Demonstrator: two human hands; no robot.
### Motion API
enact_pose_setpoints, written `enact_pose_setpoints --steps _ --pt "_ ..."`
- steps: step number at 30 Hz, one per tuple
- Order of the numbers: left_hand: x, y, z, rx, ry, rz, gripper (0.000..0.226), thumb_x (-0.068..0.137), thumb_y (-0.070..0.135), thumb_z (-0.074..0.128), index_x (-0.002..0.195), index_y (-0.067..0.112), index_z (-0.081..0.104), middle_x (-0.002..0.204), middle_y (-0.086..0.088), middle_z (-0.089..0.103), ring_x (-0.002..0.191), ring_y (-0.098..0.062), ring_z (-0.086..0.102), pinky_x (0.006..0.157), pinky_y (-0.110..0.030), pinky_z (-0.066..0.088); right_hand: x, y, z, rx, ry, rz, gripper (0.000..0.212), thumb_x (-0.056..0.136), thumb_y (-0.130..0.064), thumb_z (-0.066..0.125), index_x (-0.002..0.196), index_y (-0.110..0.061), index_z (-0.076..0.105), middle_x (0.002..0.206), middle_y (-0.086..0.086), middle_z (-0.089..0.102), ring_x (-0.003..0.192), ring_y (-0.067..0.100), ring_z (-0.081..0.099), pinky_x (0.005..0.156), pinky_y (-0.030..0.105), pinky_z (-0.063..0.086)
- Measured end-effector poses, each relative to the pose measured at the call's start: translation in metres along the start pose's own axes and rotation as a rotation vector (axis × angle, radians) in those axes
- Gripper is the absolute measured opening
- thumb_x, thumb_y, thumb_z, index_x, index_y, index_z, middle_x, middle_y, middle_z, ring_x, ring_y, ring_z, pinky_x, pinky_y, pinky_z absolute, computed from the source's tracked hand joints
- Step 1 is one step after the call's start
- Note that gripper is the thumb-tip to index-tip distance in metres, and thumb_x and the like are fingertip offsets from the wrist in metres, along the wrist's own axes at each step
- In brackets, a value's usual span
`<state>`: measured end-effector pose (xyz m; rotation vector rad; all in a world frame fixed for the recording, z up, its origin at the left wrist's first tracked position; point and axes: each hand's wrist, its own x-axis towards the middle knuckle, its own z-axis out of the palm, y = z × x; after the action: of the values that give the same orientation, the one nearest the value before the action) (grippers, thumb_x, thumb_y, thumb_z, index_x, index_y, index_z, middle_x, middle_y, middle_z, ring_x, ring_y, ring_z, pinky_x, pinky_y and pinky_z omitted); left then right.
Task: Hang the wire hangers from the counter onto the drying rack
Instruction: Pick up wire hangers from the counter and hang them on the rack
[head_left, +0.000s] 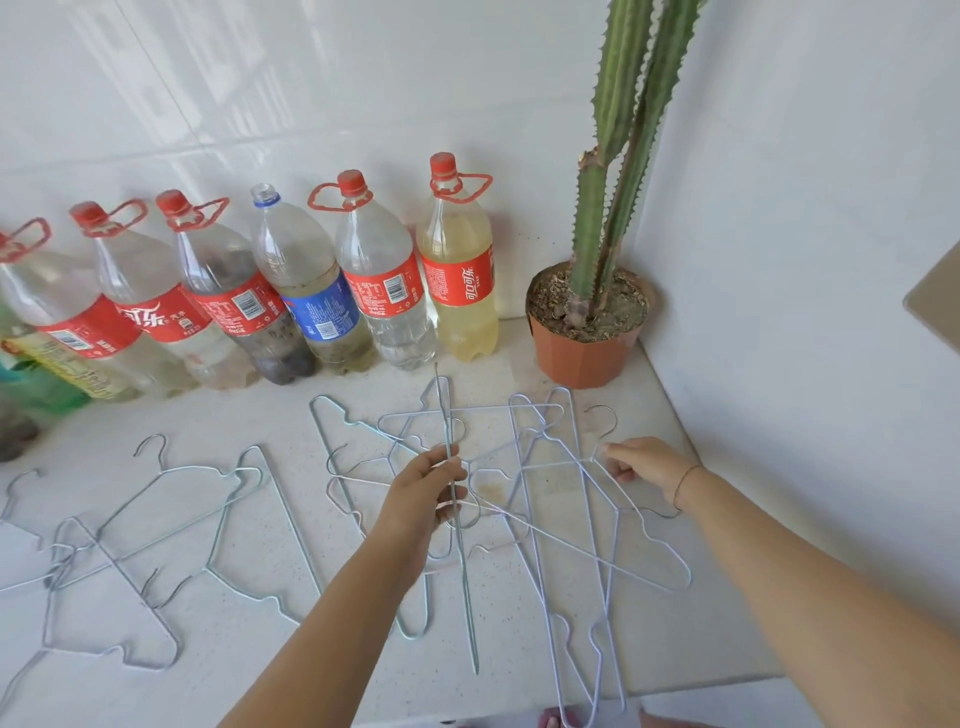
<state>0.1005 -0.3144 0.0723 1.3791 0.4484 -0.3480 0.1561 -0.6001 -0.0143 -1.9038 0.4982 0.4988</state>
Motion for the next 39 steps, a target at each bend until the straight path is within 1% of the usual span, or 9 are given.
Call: enact_pose_setpoints --steps 3,9,11,15,18,23,30,33,39 --pt "-0.005 -0.006 0.002 -0.032 0.008 -0.005 0.019 0.088 0.011 0.059 0.105 0.017 0.064 0.077 0.003 0.062 0.07 -0.014 0.058 0.066 -0.024 0.046 -0.005 -0.002 0.002 -0.036 -0.087 -0.02 0.025 0.089 -0.026 0.055 0.078 -0.005 0.062 0.069 0.009 0.057 0.058 0.017 0.047 0.067 0.025 0.041" --pt "-0.014 -0.013 0.003 -0.065 0.013 0.007 0.016 0.089 0.013 0.058 0.103 0.018 0.063 0.08 0.002 0.063 0.074 -0.016 0.06 0.066 -0.024 0.046 -0.02 -0.018 0.005 -0.198 -0.186 -0.055 0.037 0.088 -0.04 0.056 0.079 -0.007 0.069 0.076 0.0 0.061 0.068 0.013 0.049 0.079 0.023 0.041" --pt "-0.019 -0.013 0.002 -0.073 0.016 0.014 0.013 0.09 0.013 0.058 0.1 0.019 0.064 0.08 0.002 0.063 0.075 -0.016 0.06 0.067 -0.024 0.046 -0.029 -0.026 0.009 -0.235 -0.206 -0.099 0.033 0.088 -0.038 0.056 0.069 -0.013 0.064 0.076 0.002 0.061 0.069 0.013 0.051 0.078 0.023 0.042" --pt "-0.034 -0.008 -0.007 -0.111 0.028 0.04 0.013 0.089 0.013 0.059 0.1 0.017 0.065 0.08 0.003 0.063 0.077 -0.016 0.059 0.068 -0.025 0.046 -0.043 -0.036 0.024 0.088 -0.245 -0.099 0.025 0.091 -0.023 0.055 0.071 -0.009 0.057 0.066 0.006 0.057 0.051 0.013 0.051 0.059 0.025 0.045" --pt "-0.05 -0.007 -0.024 -0.138 0.052 0.063 0.012 0.088 0.013 0.059 0.097 0.017 0.066 0.08 0.002 0.063 0.077 -0.017 0.059 0.068 -0.025 0.046 -0.06 -0.044 0.039 0.263 -0.256 -0.046 0.018 0.091 -0.02 0.056 0.077 -0.01 0.06 0.066 0.005 0.056 0.051 0.012 0.049 0.057 0.026 0.048" --pt "-0.094 -0.009 -0.06 -0.195 0.131 0.106 0.008 0.09 0.013 0.057 0.094 0.016 0.064 0.08 0.0 0.062 0.075 -0.016 0.058 0.067 -0.024 0.045 -0.102 -0.071 0.069 0.278 -0.287 -0.102 0.015 0.091 -0.017 0.055 0.084 -0.007 0.063 0.058 0.0 0.049 0.036 0.005 0.037 0.051 0.022 0.037" --pt "-0.188 -0.024 -0.116 -0.269 0.228 0.171 0.012 0.09 0.011 0.056 0.1 0.011 0.063 0.074 -0.001 0.06 0.054 -0.011 0.051 0.053 -0.02 0.04 -0.188 -0.095 0.117 0.204 -0.329 -0.364 0.016 0.094 -0.015 0.048 0.09 -0.008 0.062 0.063 0.003 0.046 0.037 0.003 0.035 0.04 0.016 0.027" --pt "-0.237 -0.033 -0.142 -0.275 0.289 0.216 0.018 0.093 0.005 0.047 0.103 0.011 0.061 0.074 -0.002 0.058 0.054 -0.012 0.045 0.049 -0.019 0.034 -0.234 -0.098 0.144 0.232 -0.363 -0.41 0.018 0.094 -0.011 0.047 0.096 -0.003 0.063 0.063 0.005 0.045 0.036 0.003 0.036 0.037 0.015 0.026" --pt "-0.341 -0.056 -0.194 -0.245 0.414 0.285 0.024 0.095 0.001 0.042 0.107 0.011 0.06 0.072 -0.002 0.056 0.051 -0.01 0.043 0.043 -0.016 0.032 -0.33 -0.093 0.203 0.376 -0.641 -0.337 0.022 0.096 -0.008 0.041 0.097 -0.008 0.063 0.061 0.003 0.049 0.043 0.007 0.039 0.04 0.016 0.032"
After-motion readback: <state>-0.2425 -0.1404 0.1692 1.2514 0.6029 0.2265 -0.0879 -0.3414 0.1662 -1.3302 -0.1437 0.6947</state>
